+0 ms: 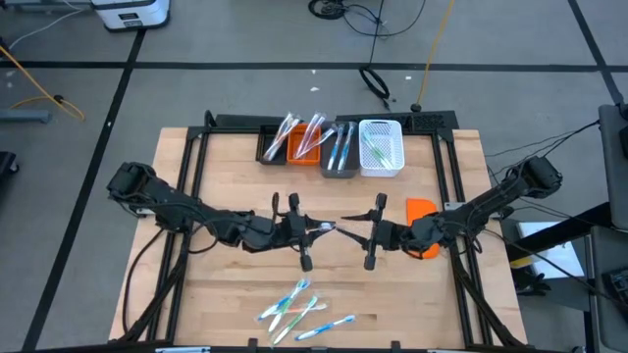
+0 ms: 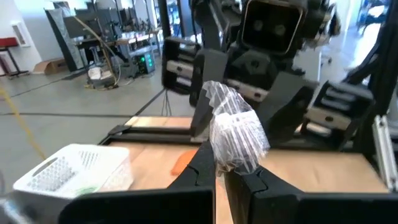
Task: Pick & Place Toothbrushes
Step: Put the purple toothbrush into the orange bin
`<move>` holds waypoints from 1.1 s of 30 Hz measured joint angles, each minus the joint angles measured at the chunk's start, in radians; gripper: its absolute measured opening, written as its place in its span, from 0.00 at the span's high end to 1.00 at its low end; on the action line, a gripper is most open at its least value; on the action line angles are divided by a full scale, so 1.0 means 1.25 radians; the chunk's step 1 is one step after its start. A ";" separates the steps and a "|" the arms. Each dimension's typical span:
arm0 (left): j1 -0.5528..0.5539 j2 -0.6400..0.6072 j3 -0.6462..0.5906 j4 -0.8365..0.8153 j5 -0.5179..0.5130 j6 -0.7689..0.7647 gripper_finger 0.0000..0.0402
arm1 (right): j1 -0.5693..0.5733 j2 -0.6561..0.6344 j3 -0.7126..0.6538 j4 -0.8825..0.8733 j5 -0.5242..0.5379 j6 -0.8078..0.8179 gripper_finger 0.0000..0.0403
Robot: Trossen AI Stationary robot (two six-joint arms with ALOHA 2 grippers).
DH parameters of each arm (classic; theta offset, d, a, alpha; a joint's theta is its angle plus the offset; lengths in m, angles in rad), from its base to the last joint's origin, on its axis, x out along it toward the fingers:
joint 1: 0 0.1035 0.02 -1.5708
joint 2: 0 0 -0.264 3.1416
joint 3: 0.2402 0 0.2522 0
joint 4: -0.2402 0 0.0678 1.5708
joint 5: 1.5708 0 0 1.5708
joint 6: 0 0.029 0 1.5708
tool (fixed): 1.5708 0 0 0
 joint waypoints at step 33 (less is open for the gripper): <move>0.371 -0.143 0.000 -0.435 -0.037 -0.045 0.99 | 0.001 0.023 -0.036 -0.179 0.054 0.264 0.50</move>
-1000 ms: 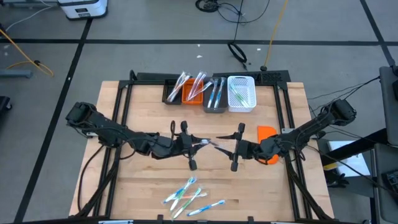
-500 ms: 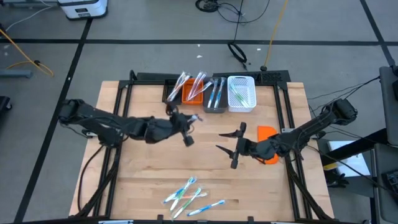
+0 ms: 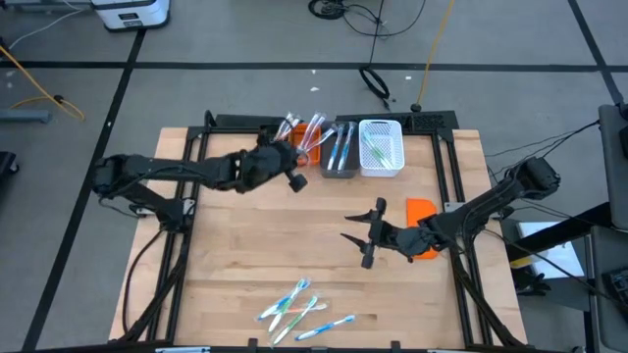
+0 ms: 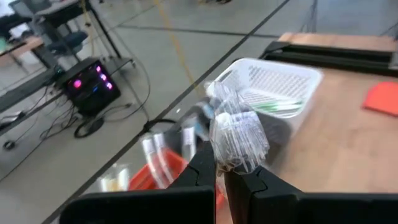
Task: Pick & Place Toothbrushes
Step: Put the purple toothbrush into the orange bin
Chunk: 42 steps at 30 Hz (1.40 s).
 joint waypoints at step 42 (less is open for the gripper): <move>0.294 0.394 0.435 -0.501 0.225 -0.067 1.00 | -0.013 0.000 -0.079 0.129 0.000 -0.031 0.51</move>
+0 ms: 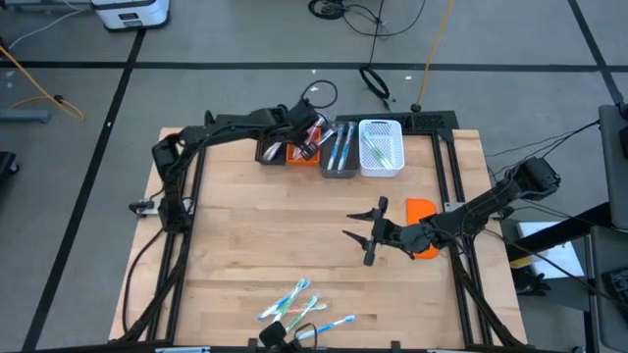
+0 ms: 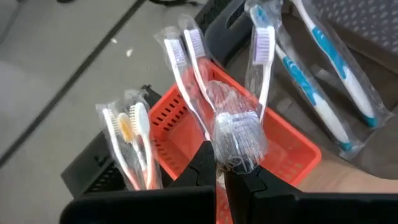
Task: Pick & Place Toothbrushes
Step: Put the purple toothbrush into the orange bin, then put the green toothbrush into the white bin
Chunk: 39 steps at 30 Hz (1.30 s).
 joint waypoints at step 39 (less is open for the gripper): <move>0.044 0.009 0.006 0.043 0.066 -0.052 0.53 | 0.000 0.000 0.000 -0.019 0.000 0.000 0.51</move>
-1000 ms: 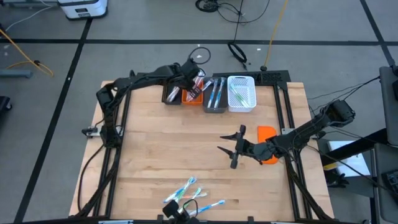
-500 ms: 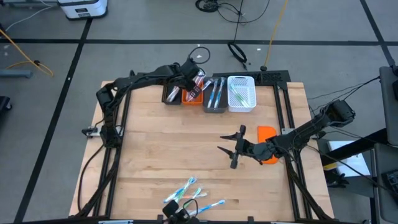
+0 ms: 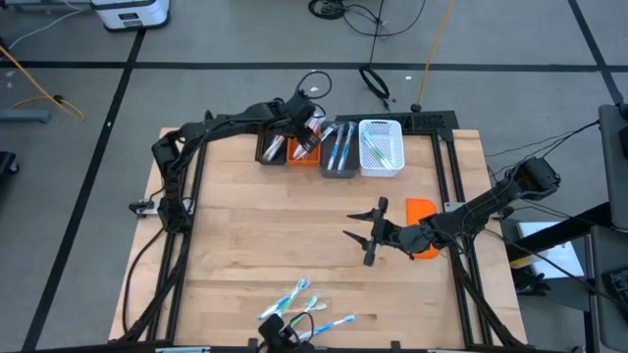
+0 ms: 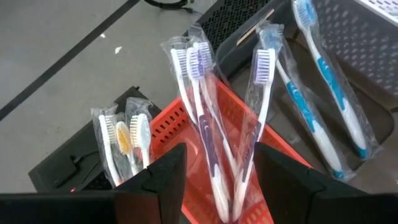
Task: Pick & Place Toothbrushes
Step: Put the green toothbrush into the white bin
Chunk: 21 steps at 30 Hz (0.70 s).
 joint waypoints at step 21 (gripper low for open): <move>-0.197 -0.046 -0.002 -0.319 0.246 -0.029 0.53 | 0.000 0.000 0.000 -0.011 0.001 0.000 0.51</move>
